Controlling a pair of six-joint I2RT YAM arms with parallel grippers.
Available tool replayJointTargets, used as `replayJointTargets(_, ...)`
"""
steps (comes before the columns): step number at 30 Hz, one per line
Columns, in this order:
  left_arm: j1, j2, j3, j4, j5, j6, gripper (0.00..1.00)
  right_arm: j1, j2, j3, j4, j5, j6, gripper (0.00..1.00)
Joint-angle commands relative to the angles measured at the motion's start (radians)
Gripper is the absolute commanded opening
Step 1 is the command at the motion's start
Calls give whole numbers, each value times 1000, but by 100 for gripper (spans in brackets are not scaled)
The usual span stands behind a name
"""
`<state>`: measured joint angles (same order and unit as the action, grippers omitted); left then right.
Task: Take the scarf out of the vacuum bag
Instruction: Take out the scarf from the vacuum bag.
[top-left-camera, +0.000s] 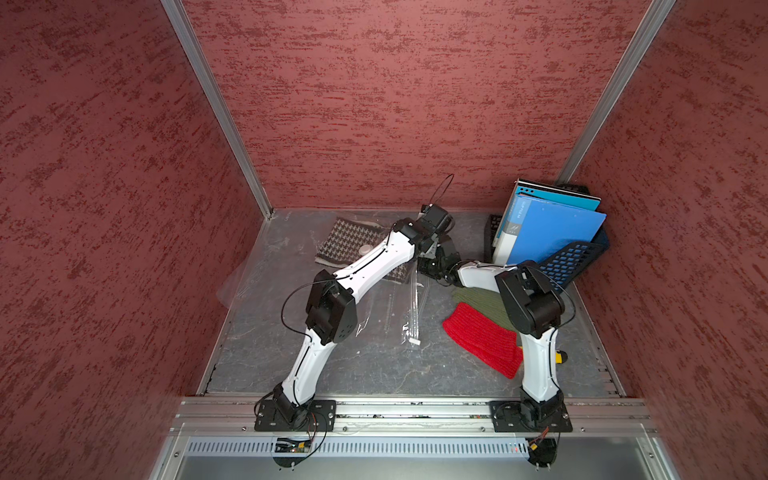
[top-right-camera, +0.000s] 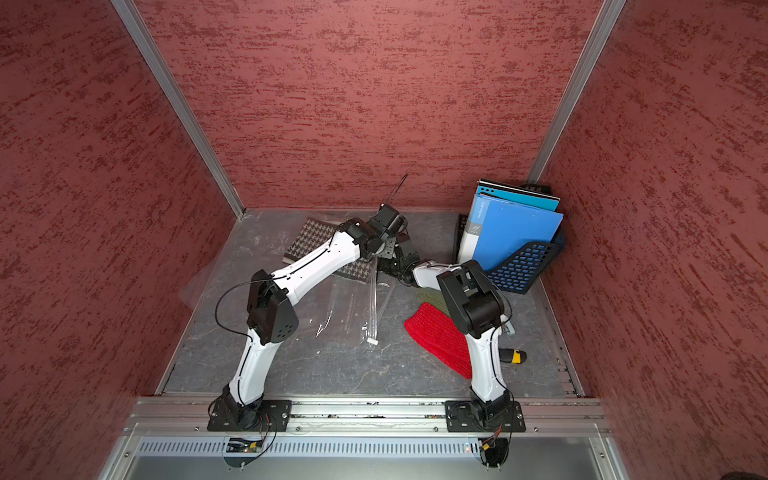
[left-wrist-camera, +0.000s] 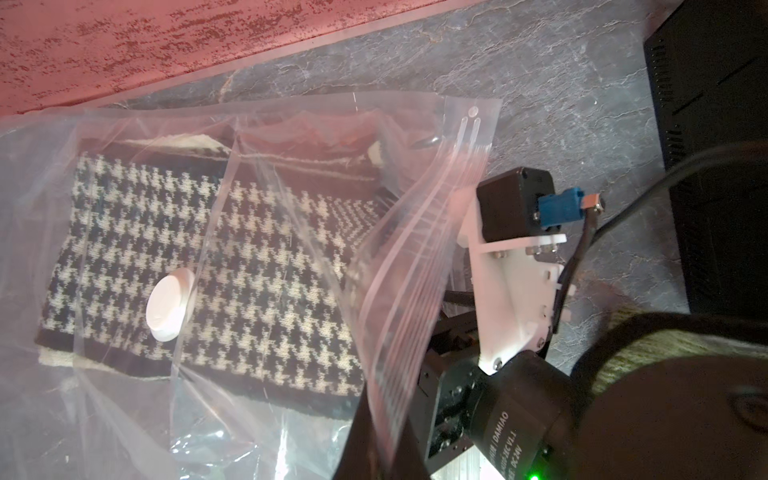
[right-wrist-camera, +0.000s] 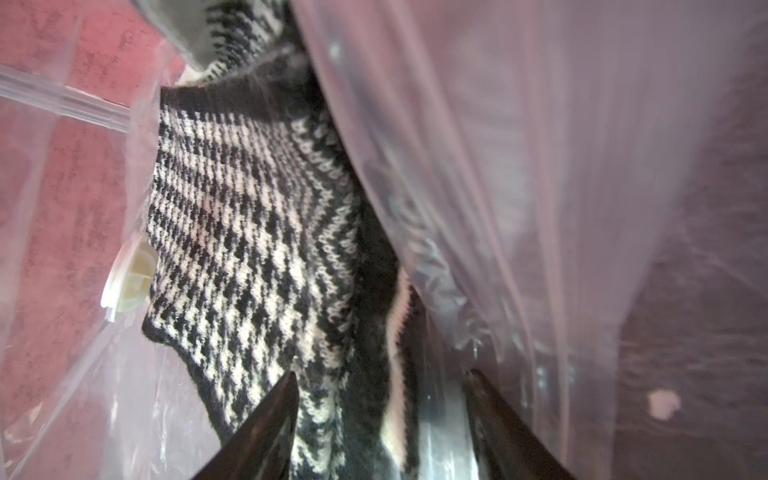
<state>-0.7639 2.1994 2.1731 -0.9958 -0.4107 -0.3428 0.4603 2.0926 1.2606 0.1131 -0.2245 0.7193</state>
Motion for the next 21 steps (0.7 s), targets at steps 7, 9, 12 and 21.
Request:
replayJointTargets(7,-6,20,-6,13,29,8,0,6,-69,-22,-69,14,-35,64)
replayJointTargets(9,-6,23,-6,16,35,7,0,7,-65,-18,-73,5,-36,64)
replayJointTargets(12,-6,32,-6,21,51,10,0,8,-58,-17,-47,-43,-39,63)
replayJointTargets(21,-3,35,-36,45,75,16,0,8,-82,-26,-27,-65,-39,64)
